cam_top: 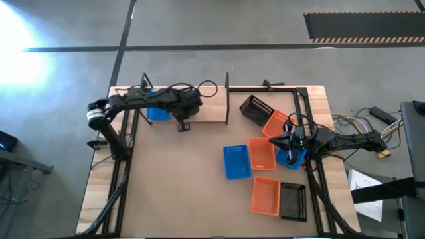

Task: Stack baskets on shelf by color
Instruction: Put the left black basket on the shelf, then put the middle orange basket on the shelf

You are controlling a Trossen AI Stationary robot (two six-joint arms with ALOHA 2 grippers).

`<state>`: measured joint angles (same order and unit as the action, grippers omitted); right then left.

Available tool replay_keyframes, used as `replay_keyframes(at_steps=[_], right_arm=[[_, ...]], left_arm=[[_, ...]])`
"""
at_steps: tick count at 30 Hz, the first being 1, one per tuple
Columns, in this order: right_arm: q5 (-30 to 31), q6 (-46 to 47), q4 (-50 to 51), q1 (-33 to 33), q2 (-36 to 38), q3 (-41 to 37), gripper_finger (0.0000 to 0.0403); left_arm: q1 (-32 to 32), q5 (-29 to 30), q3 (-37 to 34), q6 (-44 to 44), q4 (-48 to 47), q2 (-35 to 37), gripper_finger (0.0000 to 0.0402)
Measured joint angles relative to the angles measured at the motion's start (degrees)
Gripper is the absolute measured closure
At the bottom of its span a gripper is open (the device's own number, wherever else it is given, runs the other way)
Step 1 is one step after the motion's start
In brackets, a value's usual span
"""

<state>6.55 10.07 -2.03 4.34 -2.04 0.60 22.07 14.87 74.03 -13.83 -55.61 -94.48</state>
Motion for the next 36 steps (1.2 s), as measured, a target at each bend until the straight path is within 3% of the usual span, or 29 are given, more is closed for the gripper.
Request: replay_keyframes(at_steps=[9,24,32,36], right_arm=[[-0.01,0.00,0.01,-0.02,0.00,-0.01,0.0394],[-0.01,0.01,0.01,-0.02,0.00,0.00,0.0394],[-0.01,-0.01,0.01,0.00,0.00,0.00,0.0394],[0.00,0.00,0.00,-0.02,0.00,-0.01,0.0394]], left_arm=[[-0.05,0.28,-2.70,-0.46,4.20,-0.11,0.0391],[-0.05,0.27,-1.03,-0.16,3.32,0.30,0.0281],[-0.71,0.36,3.31,2.52,-3.58,4.64,0.0273],[-3.66,0.35,2.88,4.53,-2.57,8.92,0.0273]])
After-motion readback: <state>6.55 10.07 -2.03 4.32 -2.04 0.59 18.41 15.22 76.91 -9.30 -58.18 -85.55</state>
